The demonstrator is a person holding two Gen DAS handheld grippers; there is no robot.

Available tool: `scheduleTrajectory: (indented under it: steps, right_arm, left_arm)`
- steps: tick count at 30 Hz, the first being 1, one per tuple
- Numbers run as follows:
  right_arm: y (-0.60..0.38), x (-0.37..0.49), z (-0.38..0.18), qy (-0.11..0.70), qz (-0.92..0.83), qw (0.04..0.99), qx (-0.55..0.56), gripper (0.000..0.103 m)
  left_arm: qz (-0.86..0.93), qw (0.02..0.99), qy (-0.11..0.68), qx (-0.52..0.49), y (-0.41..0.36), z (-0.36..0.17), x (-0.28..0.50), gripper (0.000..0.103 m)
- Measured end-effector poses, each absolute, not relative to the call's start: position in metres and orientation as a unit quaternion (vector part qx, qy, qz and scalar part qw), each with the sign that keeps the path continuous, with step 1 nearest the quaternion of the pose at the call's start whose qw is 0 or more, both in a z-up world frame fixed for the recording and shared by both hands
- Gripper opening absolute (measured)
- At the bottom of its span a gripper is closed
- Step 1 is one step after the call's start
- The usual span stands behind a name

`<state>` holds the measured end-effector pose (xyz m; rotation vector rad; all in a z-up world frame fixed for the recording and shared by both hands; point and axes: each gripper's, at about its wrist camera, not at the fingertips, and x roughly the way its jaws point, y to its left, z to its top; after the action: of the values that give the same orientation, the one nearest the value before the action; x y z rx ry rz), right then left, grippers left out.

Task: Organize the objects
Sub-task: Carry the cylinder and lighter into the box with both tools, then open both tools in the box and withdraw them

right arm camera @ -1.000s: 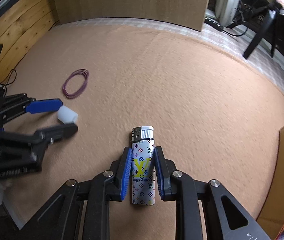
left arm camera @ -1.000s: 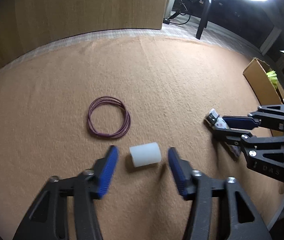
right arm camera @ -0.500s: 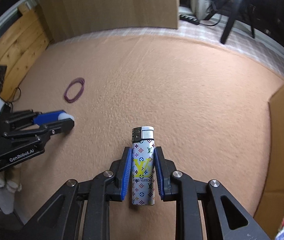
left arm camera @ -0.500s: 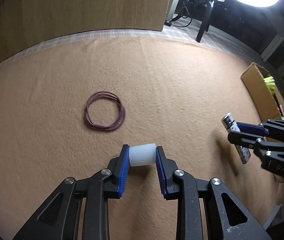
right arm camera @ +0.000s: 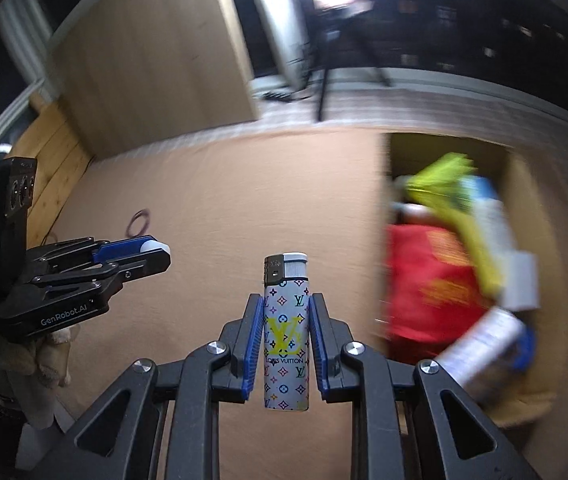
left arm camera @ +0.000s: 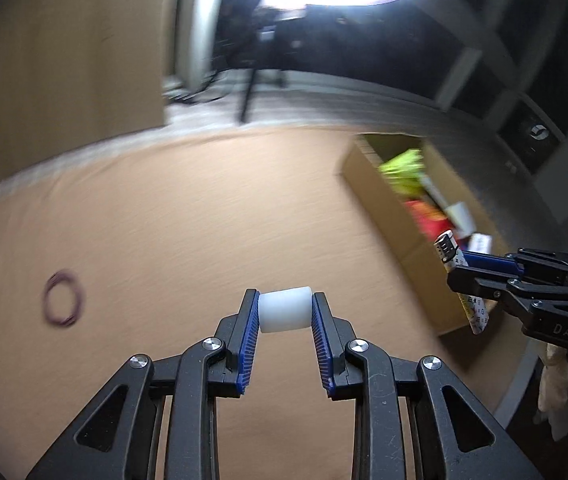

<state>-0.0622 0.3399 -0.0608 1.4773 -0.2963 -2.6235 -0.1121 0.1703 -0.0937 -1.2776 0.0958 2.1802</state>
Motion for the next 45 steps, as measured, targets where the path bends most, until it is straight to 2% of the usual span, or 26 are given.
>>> scheduleTrajectory:
  steps: [9,20,28,31,32,33,35,37,45]
  right_arm:
    - [0.442,-0.033,-0.063,-0.145,-0.862,-0.016,0.485,0.021]
    - [0.480,-0.038,-0.092,-0.146,-0.849,-0.032,0.507,0.021]
    - [0.479,-0.045,-0.100,-0.134,-0.846,-0.027,0.516,0.019]
    - [0.480,-0.044,-0.099,-0.132,-0.847,-0.026,0.514,0.019]
    - [0.480,-0.043,-0.097,-0.130,-0.849,-0.029,0.511,0.019]
    - [0.480,-0.043,-0.095,-0.129,-0.851,-0.033,0.509,0.021]
    - [0.481,-0.041,-0.092,-0.129,-0.853,-0.038,0.504,0.026]
    - [0.482,-0.039,-0.088,-0.131,-0.856,-0.045,0.497,0.032]
    - [0.469,-0.033,-0.070,-0.137,-0.865,-0.041,0.481,0.040]
  left_arm:
    - [0.805,0.362,0.064,-0.465,0.283,-0.080,-0.102,0.028]
    - [0.783,0.389,0.104,-0.475,0.370,-0.097,-0.109,0.028]
    - [0.778,0.391,0.110,-0.480,0.387,-0.105,-0.115,0.030]
    - [0.774,0.398,0.111,-0.480,0.389,-0.104,-0.114,0.036]
    - [0.774,0.399,0.111,-0.479,0.389,-0.103,-0.113,0.042]
    - [0.775,0.401,0.109,-0.477,0.388,-0.101,-0.113,0.046]
    - [0.776,0.402,0.107,-0.474,0.386,-0.099,-0.112,0.049]
    - [0.778,0.401,0.107,-0.471,0.382,-0.095,-0.111,0.049]
    - [0.792,0.391,0.105,-0.458,0.347,-0.081,-0.112,0.049]
